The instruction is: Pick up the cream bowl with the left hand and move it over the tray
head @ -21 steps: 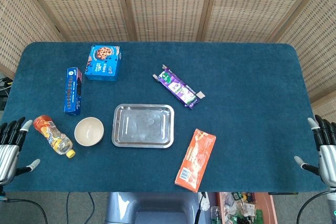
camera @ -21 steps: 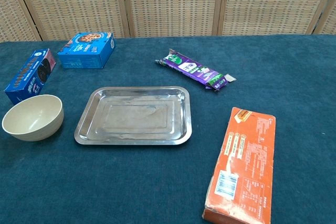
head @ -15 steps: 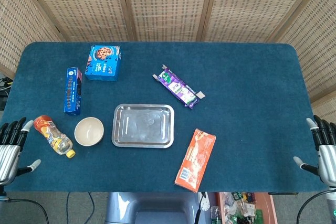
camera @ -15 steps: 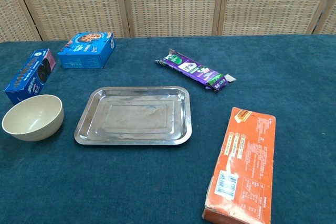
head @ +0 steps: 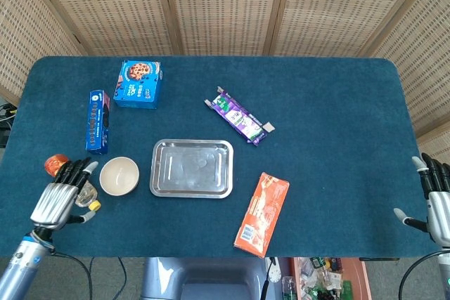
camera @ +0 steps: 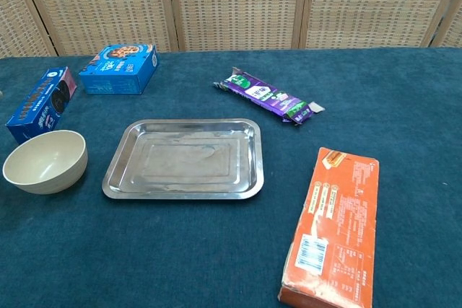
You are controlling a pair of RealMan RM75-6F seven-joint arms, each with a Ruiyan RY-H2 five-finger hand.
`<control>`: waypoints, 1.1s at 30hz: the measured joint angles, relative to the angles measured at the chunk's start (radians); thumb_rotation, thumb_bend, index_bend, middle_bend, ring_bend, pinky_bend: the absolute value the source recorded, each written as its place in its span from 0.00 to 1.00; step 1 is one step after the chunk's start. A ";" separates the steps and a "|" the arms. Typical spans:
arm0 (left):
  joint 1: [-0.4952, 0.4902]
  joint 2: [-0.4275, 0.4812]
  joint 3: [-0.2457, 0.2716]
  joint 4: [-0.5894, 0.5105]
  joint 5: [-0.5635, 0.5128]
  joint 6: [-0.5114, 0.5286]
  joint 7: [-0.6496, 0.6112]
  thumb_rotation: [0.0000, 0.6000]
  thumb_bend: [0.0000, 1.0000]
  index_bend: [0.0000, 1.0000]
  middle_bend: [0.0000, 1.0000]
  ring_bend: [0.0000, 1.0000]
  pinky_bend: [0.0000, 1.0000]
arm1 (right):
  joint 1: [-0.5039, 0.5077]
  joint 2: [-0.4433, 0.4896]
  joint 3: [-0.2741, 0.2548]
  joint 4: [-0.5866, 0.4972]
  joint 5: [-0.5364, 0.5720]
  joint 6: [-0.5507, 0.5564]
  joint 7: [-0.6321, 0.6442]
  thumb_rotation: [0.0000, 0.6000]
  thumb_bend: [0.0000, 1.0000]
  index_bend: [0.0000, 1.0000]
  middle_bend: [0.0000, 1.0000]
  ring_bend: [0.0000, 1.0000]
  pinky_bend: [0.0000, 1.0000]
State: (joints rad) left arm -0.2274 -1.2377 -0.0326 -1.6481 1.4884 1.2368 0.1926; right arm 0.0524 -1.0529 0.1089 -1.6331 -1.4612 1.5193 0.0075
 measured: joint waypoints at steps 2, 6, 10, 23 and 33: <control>-0.025 -0.042 -0.011 0.024 -0.028 -0.033 0.017 1.00 0.14 0.28 0.00 0.00 0.00 | 0.001 0.000 0.000 0.001 0.000 -0.001 0.004 1.00 0.00 0.00 0.00 0.00 0.00; -0.065 -0.116 -0.029 0.063 -0.081 -0.082 0.056 1.00 0.18 0.39 0.00 0.00 0.00 | 0.001 0.001 0.000 0.003 -0.001 -0.002 0.013 1.00 0.00 0.00 0.00 0.00 0.00; -0.083 -0.153 -0.036 0.087 -0.118 -0.100 0.102 1.00 0.23 0.43 0.00 0.00 0.00 | 0.001 0.003 0.000 0.004 -0.001 -0.003 0.022 1.00 0.00 0.00 0.00 0.00 0.00; -0.122 -0.214 -0.044 0.145 -0.226 -0.148 0.174 1.00 0.43 0.59 0.00 0.00 0.00 | 0.005 0.010 0.002 0.010 0.005 -0.014 0.053 1.00 0.00 0.00 0.00 0.00 0.00; -0.126 -0.188 -0.053 0.109 -0.202 -0.102 0.146 1.00 0.44 0.65 0.00 0.00 0.00 | 0.010 0.008 0.004 0.014 0.010 -0.023 0.059 1.00 0.00 0.00 0.00 0.00 0.00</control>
State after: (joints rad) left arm -0.3532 -1.4255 -0.0857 -1.5390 1.2866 1.1344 0.3386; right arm 0.0628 -1.0448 0.1128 -1.6186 -1.4516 1.4964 0.0660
